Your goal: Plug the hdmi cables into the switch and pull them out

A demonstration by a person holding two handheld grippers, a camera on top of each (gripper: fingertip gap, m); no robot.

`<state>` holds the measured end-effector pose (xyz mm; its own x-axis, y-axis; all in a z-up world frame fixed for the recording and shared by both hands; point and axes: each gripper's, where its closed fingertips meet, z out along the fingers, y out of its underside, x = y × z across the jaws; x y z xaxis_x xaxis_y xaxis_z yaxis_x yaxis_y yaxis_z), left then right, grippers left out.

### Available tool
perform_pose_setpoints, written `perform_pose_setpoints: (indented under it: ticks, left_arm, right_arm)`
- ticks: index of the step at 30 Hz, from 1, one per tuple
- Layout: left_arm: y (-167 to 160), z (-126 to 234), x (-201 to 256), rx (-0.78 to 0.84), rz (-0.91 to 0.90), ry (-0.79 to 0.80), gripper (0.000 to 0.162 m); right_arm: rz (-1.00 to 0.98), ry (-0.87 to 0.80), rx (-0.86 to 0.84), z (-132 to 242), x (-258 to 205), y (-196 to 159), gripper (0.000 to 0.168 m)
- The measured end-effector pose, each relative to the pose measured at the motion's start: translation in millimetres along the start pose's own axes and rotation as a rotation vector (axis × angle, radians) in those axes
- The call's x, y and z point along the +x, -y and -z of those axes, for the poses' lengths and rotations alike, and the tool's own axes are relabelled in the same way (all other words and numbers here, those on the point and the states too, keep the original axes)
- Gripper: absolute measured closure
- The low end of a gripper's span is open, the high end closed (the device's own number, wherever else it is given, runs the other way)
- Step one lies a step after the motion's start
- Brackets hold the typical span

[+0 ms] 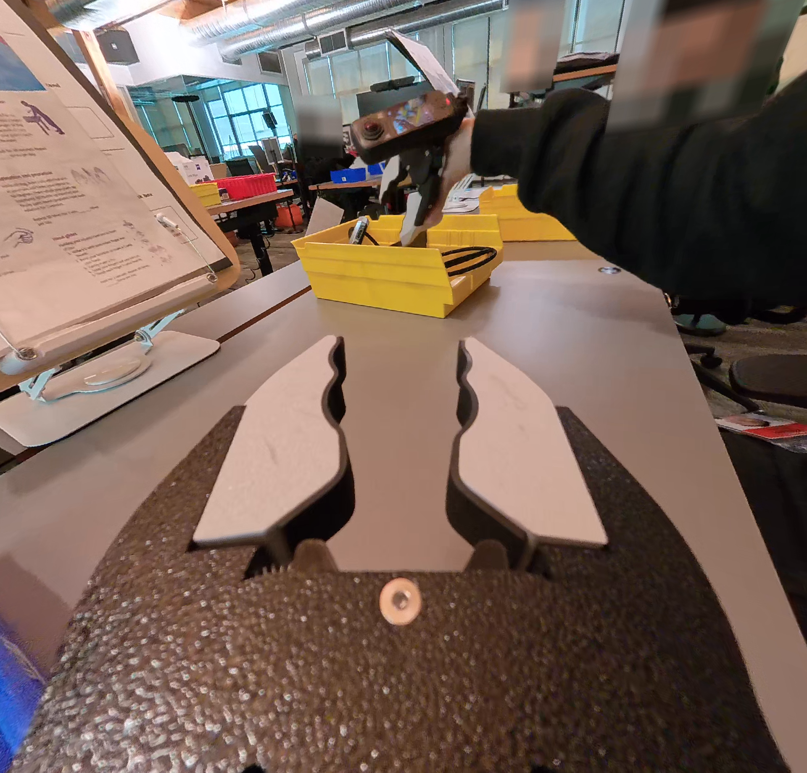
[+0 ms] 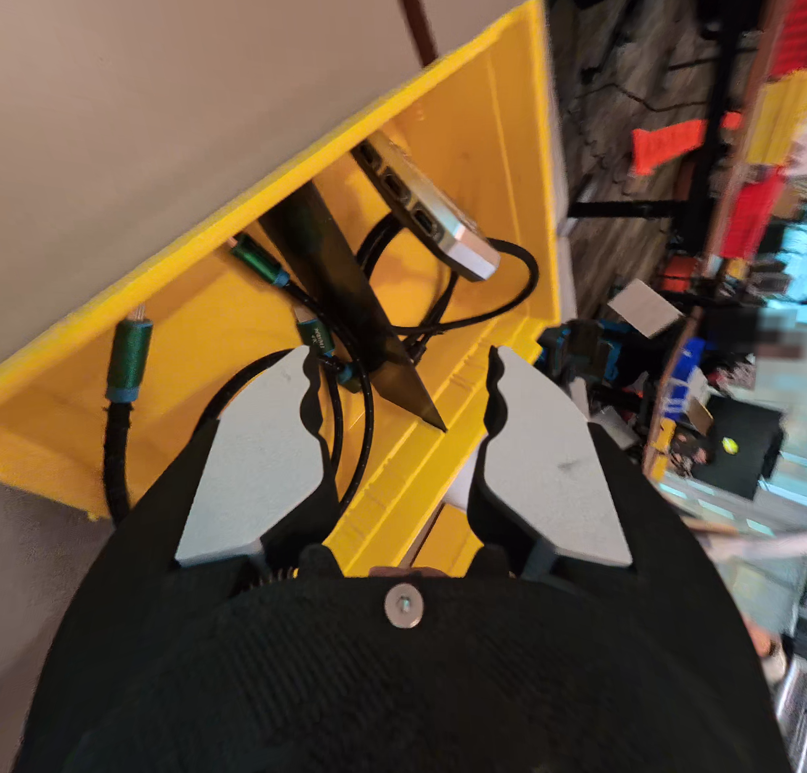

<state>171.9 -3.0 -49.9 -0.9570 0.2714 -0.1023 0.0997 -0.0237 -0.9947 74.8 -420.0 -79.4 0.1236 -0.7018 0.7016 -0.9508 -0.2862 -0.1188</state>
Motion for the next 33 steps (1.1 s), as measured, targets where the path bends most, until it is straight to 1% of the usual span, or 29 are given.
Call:
perform_pose_setpoints:
  ticks: [1,2,3,5,6,7,9,10,11,13,15,16,18,19,21,22,24,25,26,28,30,33]
  left_arm:
    - [-0.6,-1.2,1.2,-0.008,-0.006,0.000,0.114]
    - [-0.6,-2.3,2.0,-0.015,-0.016,0.004,0.114]
    - [-0.3,-3.0,2.3,-0.021,-0.027,0.011,0.114]
    - [0.3,-3.4,1.2,-0.037,-0.040,0.028,0.114]
    - [-0.2,-2.4,-1.7,-0.052,-0.044,0.048,0.114]
    - [-1.3,0.2,-7.3,-0.073,-0.046,0.083,0.114]
    - [-3.7,11.0,-26.1,-0.124,-0.047,0.188,0.114]
    - [-4.2,20.0,-37.6,-0.155,-0.055,0.249,0.114]
    - [-4.3,31.9,-50.3,-0.191,-0.069,0.316,0.114]
    - [-4.0,63.3,-79.3,-0.279,-0.112,0.467,0.114]
    - [-8.2,96.0,-107.9,-0.391,-0.141,0.579,0.116]
    - [-14.3,110.1,-120.7,-0.467,-0.152,0.602,0.116]
    - [-37.4,139.7,-145.0,-0.699,-0.152,0.613,0.113]
    - [-49.7,157.2,-157.5,-0.838,-0.134,0.629,0.109]
    - [-66.9,190.6,-179.8,-1.083,-0.090,0.677,0.100]
    - [-75.4,204.0,-185.6,-1.193,-0.053,0.676,0.095]
    - [-92.9,223.1,-190.8,-1.377,0.049,0.657,0.090]
    - [-101.4,227.9,-191.1,-1.440,0.114,0.645,0.089]
    - [-109.2,230.2,-190.3,-1.486,0.182,0.631,0.090]
    - [-120.9,229.8,-193.0,-1.533,0.287,0.643,0.089]
    - [-127.8,223.5,-198.4,-1.534,0.348,0.670,0.090]
    - [-138.0,215.3,-205.6,-1.536,0.430,0.693,0.090]
  right_arm:
    - [-0.059,-0.073,0.036,10.3,0.6,4.1,0.095]
    - [-0.122,-0.104,0.106,22.3,-6.8,14.0,0.095]
    - [-0.163,-0.076,0.204,35.7,-24.7,28.2,0.095]
    - [-0.220,-0.013,0.469,71.1,-62.9,63.9,0.107]
    - [-0.254,0.043,0.611,92.5,-83.1,81.6,0.095]
    - [-0.294,0.076,0.723,113.6,-97.2,93.7,0.100]
    - [-0.357,0.132,0.927,151.3,-116.6,112.3,0.098]
    - [-0.341,0.198,1.012,166.9,-131.2,118.8,0.095]
    - [-0.330,0.251,1.082,179.5,-143.0,122.7,0.093]
    - [-0.306,0.296,1.207,194.8,-158.8,126.2,0.093]
    - [-0.242,0.357,1.265,201.2,-173.7,128.5,0.091]
    - [-0.215,0.375,1.273,202.7,-177.9,128.6,0.090]
    - [-0.269,0.398,1.375,212.4,-176.5,134.1,0.091]
    - [-0.295,0.453,1.435,217.8,-181.0,137.5,0.093]
    - [-0.336,0.542,1.515,220.3,-192.1,145.1,0.095]
    - [-0.364,0.583,1.540,218.9,-197.6,149.5,0.095]
    - [-0.385,0.669,1.551,215.5,-211.4,157.7,0.095]
    - [-0.378,0.699,1.547,215.2,-217.6,160.7,0.095]
    - [-0.356,0.711,1.542,215.7,-223.0,162.5,0.095]
    - [-0.312,0.683,1.542,216.6,-228.7,163.2,0.094]
    - [-0.294,0.673,1.547,216.7,-231.7,161.6,0.094]
    - [-0.318,0.698,1.547,213.2,-232.1,158.9,0.095]
